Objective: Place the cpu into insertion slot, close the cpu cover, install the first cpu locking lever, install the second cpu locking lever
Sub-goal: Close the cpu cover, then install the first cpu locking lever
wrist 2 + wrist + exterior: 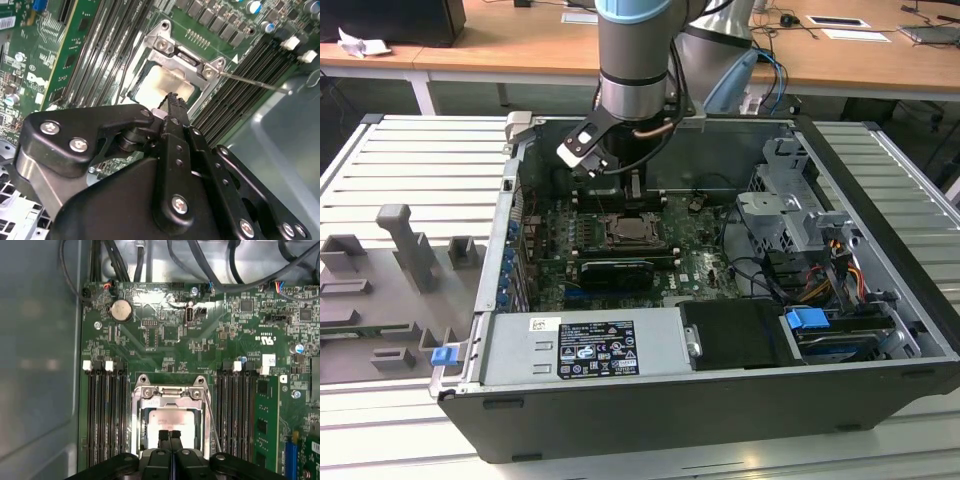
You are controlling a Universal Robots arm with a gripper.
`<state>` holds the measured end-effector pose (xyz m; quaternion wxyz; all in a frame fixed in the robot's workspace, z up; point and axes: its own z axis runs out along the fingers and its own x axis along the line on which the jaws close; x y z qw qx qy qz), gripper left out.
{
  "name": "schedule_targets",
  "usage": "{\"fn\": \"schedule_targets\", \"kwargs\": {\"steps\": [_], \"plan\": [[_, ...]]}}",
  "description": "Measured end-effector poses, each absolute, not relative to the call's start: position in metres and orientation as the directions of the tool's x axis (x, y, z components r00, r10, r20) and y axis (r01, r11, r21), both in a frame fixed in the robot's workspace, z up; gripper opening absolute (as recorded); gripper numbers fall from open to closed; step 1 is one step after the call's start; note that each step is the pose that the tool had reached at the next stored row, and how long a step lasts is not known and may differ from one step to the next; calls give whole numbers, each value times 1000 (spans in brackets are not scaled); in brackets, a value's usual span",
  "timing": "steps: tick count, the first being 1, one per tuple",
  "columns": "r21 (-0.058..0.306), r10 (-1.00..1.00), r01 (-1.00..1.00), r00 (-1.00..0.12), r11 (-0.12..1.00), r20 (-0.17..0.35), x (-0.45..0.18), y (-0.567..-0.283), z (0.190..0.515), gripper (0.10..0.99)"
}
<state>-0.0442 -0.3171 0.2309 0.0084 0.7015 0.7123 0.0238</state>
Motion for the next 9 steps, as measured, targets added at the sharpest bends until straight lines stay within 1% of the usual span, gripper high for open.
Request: {"fn": "schedule_targets", "kwargs": {"steps": [9], "plan": [[46, 1000, 999, -16, 15, 21, -49, -317, 233, 106]]}}
